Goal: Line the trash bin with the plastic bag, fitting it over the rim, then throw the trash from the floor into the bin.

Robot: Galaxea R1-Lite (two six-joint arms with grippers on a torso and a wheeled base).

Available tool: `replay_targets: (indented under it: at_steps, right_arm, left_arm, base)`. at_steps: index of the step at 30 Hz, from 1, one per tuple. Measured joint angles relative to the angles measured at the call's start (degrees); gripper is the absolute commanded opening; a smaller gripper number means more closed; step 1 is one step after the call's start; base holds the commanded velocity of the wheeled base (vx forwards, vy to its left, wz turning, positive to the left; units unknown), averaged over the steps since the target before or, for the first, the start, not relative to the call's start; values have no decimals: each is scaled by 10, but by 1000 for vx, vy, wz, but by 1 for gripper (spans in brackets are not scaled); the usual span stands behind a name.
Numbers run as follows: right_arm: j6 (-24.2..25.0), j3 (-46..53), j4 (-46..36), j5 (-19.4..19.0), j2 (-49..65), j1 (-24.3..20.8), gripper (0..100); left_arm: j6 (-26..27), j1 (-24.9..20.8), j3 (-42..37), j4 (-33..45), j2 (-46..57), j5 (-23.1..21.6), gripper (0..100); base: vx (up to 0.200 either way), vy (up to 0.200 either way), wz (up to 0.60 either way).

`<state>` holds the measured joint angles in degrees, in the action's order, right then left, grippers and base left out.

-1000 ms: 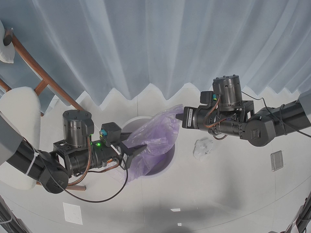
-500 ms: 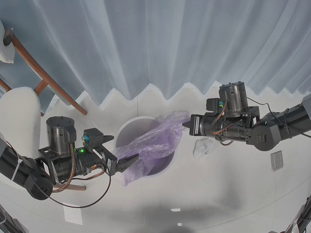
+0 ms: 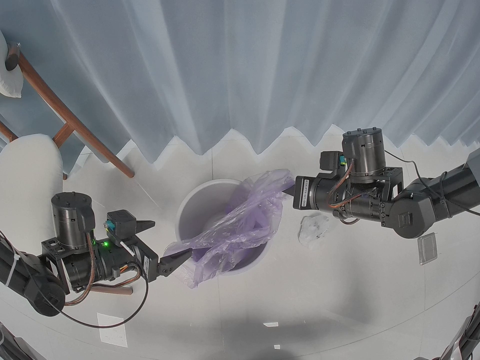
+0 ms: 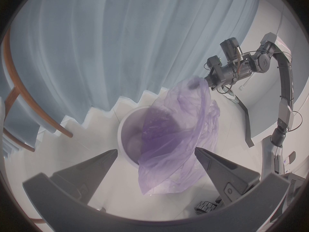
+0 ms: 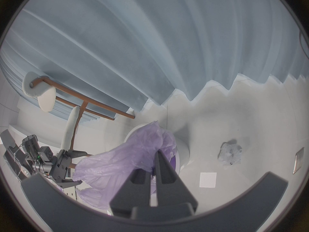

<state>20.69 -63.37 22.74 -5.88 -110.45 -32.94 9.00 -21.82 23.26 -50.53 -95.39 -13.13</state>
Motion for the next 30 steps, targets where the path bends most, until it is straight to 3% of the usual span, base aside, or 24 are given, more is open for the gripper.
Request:
replay_targets:
  at_steps: [8, 9, 19, 22, 26, 30]
  right_arm:
    - [0, -2, 0, 1, 5, -2, 0]
    - [0, -2, 0, 1, 6, -2, 0]
    - [0, -4, 1, 0, 8, -3, 0]
    - [0, -10, 1, -2, 7, -1, 0]
    - [1, -27, 0, -8, 1, 5, 0]
    - [2, -48, -2, -18, -7, 13, 0]
  left_arm:
    - [3, -2, 0, -64, -52, 0, 100]
    - [3, -2, 0, -79, -63, 0, 0]
    - [-3, -1, 3, -255, -171, -4, 0]
    - [-21, 2, 13, -278, -194, -8, 0]
    - [-59, 6, 41, -241, -203, -11, 0]
    - [-98, 9, 84, -120, -190, -12, 0]
  base:
    - [0, 0, 0]
    - [0, 0, 0]
    - [0, 0, 0]
    - [0, 0, 0]
    - [0, 0, 0]
    - [0, 0, 0]
